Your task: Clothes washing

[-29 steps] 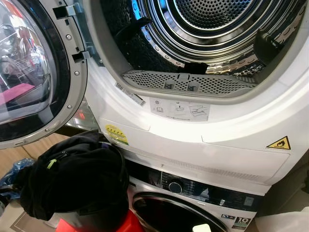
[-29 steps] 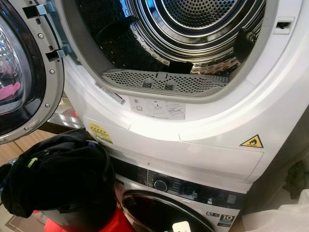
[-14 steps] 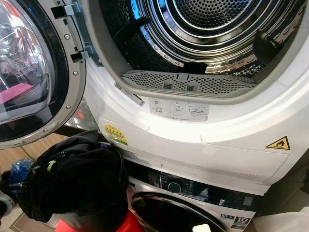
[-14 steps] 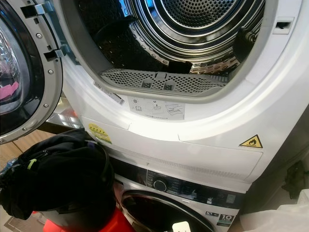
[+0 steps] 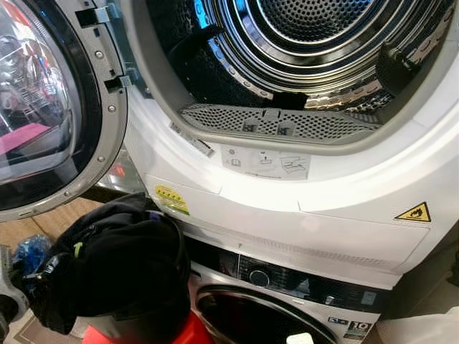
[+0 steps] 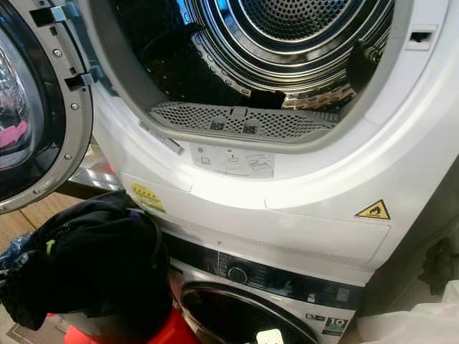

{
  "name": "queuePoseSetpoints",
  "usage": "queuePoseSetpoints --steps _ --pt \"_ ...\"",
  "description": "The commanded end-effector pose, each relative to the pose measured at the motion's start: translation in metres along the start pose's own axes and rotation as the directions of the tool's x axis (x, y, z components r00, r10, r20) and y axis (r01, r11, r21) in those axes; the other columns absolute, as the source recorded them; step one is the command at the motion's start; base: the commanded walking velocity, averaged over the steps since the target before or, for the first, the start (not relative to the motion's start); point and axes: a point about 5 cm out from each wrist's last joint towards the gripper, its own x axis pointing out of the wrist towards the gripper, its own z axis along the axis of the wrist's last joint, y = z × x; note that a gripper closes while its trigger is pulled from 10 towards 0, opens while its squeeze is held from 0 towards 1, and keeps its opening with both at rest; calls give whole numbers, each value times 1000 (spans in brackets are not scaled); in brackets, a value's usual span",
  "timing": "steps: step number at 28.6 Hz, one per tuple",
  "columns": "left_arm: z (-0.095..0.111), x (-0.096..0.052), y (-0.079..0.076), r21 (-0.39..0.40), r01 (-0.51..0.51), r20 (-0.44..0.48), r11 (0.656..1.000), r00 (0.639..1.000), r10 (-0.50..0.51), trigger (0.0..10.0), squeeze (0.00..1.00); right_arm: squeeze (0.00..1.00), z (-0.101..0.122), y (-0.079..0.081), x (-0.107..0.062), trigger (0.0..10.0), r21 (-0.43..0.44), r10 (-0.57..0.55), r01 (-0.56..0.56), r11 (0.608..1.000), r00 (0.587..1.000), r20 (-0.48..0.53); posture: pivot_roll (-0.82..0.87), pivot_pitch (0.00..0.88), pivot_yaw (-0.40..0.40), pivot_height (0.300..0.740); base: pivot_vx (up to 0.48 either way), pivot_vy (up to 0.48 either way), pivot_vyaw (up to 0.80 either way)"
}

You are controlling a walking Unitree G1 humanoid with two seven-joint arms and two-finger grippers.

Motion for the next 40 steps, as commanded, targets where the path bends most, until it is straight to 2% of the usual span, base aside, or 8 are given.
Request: queuePoseSetpoints --steps 1,21,25,27,29,33,39,40 --pt "-1 2 3 21 -23 -32 1000 999 24 10000 1000 0 -1 5 0 10000 9 7 -7 1000 1000 -2 67 0 143 740 0 0 0" --pt "-37 7 3 75 -164 -238 984 955 177 10000 1000 0 -1 5 0 10000 5 4 -4 1000 1000 3 62 0 138 740 0 0 0" --pt "-49 6 7 64 -242 -317 968 915 249 10000 1000 0 -1 4 0 10000 5 2 -2 1000 1000 4 56 0 139 740 0 0 0" --pt "-50 8 4 -8 -266 -320 964 914 249 10000 1000 0 -1 3 0 10000 5 0 0 1000 1000 1 55 0 140 740 0 0 0" --pt "-42 14 -9 -146 -189 -269 971 952 145 10000 1000 0 -2 1 0 10000 4 -3 3 1000 1000 -6 52 0 139 740 0 0 0" --pt "-36 20 -19 -292 -123 -252 948 967 48 10000 1000 0 -1 1 0 10000 4 -4 4 1000 1000 -2 51 0 140 740 0 0 0" --pt "-43 20 -22 -364 -145 -308 920 951 28 10000 1000 0 1 1 0 10000 6 -6 6 1000 1000 4 46 0 144 740 0 0 0" --pt "-46 19 -23 -357 -137 -324 924 946 15 10000 737 0 1 1 0 10000 11 -6 6 1000 1000 5 47 0 144 740 0 0 0"
